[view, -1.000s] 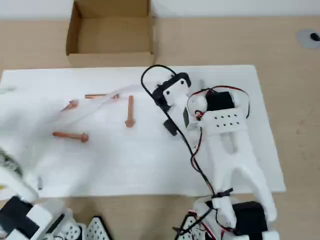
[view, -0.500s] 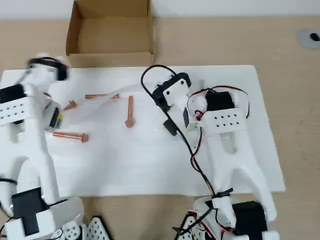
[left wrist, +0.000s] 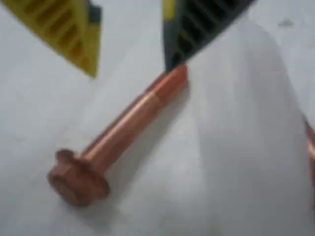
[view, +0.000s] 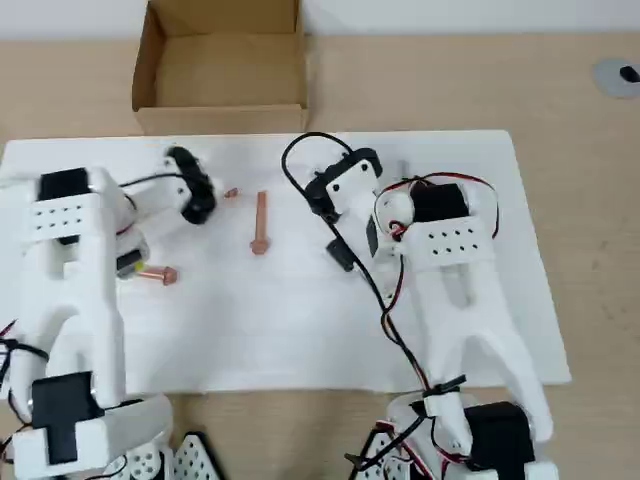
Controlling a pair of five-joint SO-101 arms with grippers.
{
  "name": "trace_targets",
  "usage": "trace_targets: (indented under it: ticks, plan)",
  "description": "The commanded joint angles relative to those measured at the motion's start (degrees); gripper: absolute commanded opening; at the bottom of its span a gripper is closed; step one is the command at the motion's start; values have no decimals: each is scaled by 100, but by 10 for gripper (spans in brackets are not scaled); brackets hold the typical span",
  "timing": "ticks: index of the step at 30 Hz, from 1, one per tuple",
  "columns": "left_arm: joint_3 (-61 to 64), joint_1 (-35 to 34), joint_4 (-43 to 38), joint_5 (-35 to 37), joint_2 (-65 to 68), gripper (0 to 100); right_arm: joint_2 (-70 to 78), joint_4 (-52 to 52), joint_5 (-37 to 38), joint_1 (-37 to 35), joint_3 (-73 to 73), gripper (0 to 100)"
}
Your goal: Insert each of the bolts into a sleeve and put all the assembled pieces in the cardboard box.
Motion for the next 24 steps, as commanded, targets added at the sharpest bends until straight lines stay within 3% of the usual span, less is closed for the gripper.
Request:
trace_targets:
  ticks: [1,24]
  plan:
    - [44,149,-62,-431,145,96,-22,18,-9,-48,-13,173]
    - [-1591,193,-220,-853,2809,96,-22,-44,-9,-48,233,173]
